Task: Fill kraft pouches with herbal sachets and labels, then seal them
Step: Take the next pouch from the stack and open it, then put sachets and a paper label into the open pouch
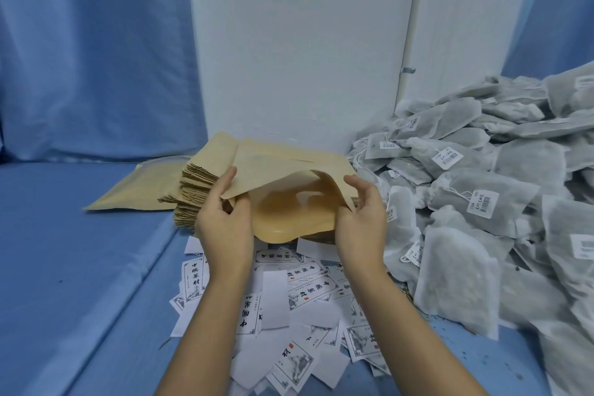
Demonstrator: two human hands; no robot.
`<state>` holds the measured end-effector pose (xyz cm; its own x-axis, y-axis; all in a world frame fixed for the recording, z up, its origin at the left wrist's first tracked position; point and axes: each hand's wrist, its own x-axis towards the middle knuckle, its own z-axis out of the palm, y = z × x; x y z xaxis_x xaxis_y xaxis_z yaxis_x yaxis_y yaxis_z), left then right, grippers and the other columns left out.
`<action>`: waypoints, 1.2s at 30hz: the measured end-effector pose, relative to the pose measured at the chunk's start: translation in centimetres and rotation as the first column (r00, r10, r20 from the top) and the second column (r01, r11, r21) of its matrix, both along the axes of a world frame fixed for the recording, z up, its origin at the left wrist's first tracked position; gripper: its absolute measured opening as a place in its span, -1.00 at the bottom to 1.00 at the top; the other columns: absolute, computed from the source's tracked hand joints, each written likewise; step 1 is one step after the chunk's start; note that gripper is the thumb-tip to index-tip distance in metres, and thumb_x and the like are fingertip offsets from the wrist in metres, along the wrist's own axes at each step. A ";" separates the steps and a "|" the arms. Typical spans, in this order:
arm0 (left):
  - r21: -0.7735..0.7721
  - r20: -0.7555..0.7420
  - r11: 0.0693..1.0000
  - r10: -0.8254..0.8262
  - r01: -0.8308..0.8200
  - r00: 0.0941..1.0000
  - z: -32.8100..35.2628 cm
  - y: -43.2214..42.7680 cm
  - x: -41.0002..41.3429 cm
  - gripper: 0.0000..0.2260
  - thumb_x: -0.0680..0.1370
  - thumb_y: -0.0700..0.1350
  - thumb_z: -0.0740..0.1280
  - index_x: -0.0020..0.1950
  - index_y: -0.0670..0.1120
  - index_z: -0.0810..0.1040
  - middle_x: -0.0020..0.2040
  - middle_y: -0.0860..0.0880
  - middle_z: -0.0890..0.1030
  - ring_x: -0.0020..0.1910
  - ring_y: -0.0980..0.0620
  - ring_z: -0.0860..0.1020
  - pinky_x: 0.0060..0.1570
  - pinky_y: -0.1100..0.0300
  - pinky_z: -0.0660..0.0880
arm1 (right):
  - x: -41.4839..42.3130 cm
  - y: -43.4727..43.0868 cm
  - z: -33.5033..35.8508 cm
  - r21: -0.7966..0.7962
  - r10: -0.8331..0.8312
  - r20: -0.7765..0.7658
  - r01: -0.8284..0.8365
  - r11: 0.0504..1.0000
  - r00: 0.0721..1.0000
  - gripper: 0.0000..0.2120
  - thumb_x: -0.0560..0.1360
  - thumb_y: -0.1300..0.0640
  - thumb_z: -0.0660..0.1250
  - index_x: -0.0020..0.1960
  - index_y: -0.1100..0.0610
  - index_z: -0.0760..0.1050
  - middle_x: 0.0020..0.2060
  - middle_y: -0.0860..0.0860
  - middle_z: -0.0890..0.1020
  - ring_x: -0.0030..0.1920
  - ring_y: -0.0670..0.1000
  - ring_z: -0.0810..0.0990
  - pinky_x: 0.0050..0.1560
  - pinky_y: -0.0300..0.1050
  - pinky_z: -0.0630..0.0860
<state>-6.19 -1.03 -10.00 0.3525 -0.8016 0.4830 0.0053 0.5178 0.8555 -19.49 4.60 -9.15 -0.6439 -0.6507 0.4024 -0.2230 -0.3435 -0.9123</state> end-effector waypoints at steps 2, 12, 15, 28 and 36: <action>-0.025 0.085 1.000 0.008 -0.006 0.996 0.0 0.4 -0.1 -0.66 0.50 -0.20 0.34 0.24 0.07 0.58 -0.32 0.37 0.55 -0.40 0.21 0.39 -0.33 0.45 0.33 | 0.4 0.2 0.1 -0.003 -0.014 -0.058 0.014 1.000 0.998 -0.54 0.44 0.46 0.14 0.14 -0.03 0.40 0.26 -0.08 0.49 0.20 -0.24 0.40 0.01 -0.64 0.24; -0.389 0.495 0.918 0.143 0.072 0.857 0.0 1.5 -0.7 -0.64 0.60 0.05 0.13 0.24 -0.08 0.58 0.22 0.05 0.58 0.16 0.12 0.52 0.11 0.11 0.48 | 0.7 0.7 0.8 0.014 0.023 0.000 -0.023 1.000 1.000 -0.81 0.47 0.07 0.34 0.03 -0.15 0.42 0.16 -0.14 0.55 0.19 -0.14 0.49 0.06 -0.35 0.38; -0.378 0.434 0.922 0.092 0.089 0.896 0.0 1.8 -1.2 -0.63 0.61 0.01 0.12 0.24 -0.15 0.57 0.20 0.00 0.59 0.21 0.14 0.51 0.24 0.18 0.42 | 0.5 0.6 1.0 -0.039 0.051 0.066 -0.049 0.998 0.997 -0.80 0.40 -0.14 0.25 -0.01 -0.14 0.47 0.22 -0.08 0.55 0.24 -0.12 0.48 0.24 -0.15 0.39; -0.287 0.258 0.958 0.074 0.004 0.963 0.7 2.3 -1.4 -0.55 0.57 0.08 0.11 0.22 -0.19 0.56 0.17 -0.04 0.60 0.18 0.03 0.55 0.22 0.30 0.40 | -4.6 0.5 0.3 0.203 -0.346 -0.168 0.375 0.904 0.923 -0.70 0.52 0.22 0.17 0.22 0.12 0.48 0.38 0.08 0.38 0.46 0.05 0.16 0.42 -0.10 0.05; -0.308 0.256 0.951 0.118 -0.035 0.959 1.0 2.3 -1.5 -0.55 0.58 0.07 0.10 0.21 -0.22 0.57 0.13 -0.09 0.62 0.14 0.01 0.57 0.15 0.47 0.37 | -6.9 0.3 -1.1 0.539 -0.204 -0.278 0.328 0.776 0.939 -0.73 0.53 0.05 0.19 0.09 0.13 0.57 0.32 0.24 0.42 0.39 0.19 0.26 0.38 0.04 0.23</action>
